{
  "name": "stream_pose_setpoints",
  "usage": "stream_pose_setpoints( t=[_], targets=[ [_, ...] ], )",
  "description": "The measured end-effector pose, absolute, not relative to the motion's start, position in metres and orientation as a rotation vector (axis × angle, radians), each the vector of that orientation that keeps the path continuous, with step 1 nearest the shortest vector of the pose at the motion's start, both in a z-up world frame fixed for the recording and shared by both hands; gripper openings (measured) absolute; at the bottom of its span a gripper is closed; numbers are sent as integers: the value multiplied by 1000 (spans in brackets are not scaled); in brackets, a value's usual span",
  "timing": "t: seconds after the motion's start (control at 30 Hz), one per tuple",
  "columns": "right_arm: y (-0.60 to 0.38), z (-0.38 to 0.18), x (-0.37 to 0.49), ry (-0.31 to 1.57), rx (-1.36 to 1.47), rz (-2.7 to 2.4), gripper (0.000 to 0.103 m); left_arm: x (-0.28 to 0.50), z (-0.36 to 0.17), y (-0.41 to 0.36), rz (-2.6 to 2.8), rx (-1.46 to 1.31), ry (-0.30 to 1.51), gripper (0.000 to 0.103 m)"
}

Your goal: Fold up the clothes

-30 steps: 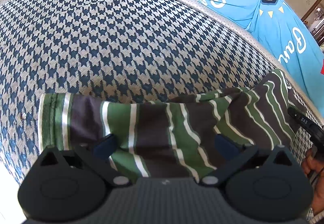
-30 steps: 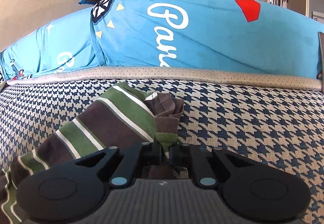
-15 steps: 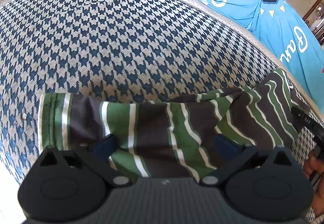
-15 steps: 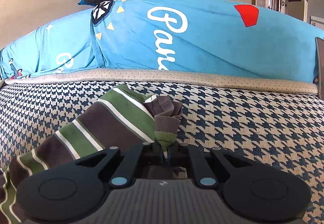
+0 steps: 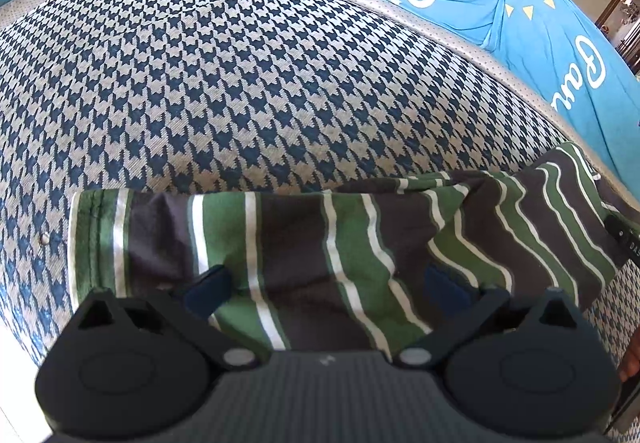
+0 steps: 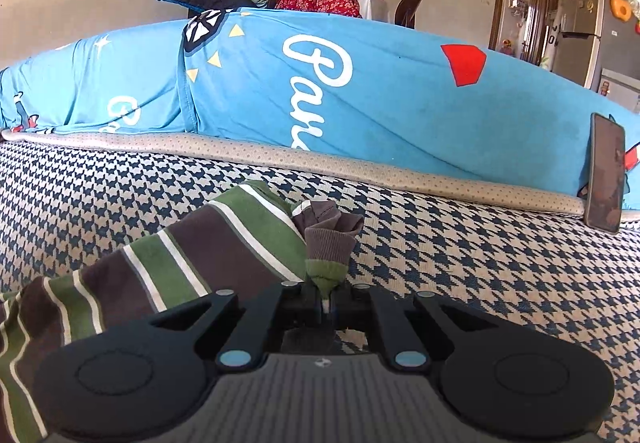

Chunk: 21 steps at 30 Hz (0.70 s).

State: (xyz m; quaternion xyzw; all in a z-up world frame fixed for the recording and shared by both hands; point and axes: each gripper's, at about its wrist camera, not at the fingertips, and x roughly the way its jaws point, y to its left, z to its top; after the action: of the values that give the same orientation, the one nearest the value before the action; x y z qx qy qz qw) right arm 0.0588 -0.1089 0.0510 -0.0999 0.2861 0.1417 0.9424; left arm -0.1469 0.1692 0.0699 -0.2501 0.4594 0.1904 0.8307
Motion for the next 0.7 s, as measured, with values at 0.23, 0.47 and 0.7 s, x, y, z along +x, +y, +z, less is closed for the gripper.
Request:
stream_pose_setpoints(
  t=[0.23,0.47,0.7],
  targets=[
    [-132,59,41,555,-307,269,4,-131,63,149,347,-508,973,103],
    [-174,60,24,580,-365,218,3,-113,52,119,273,-489,970,103],
    [-207,51,-5,651,-446,214,3,-107,45,97,276,-476,968,103]
  ],
)
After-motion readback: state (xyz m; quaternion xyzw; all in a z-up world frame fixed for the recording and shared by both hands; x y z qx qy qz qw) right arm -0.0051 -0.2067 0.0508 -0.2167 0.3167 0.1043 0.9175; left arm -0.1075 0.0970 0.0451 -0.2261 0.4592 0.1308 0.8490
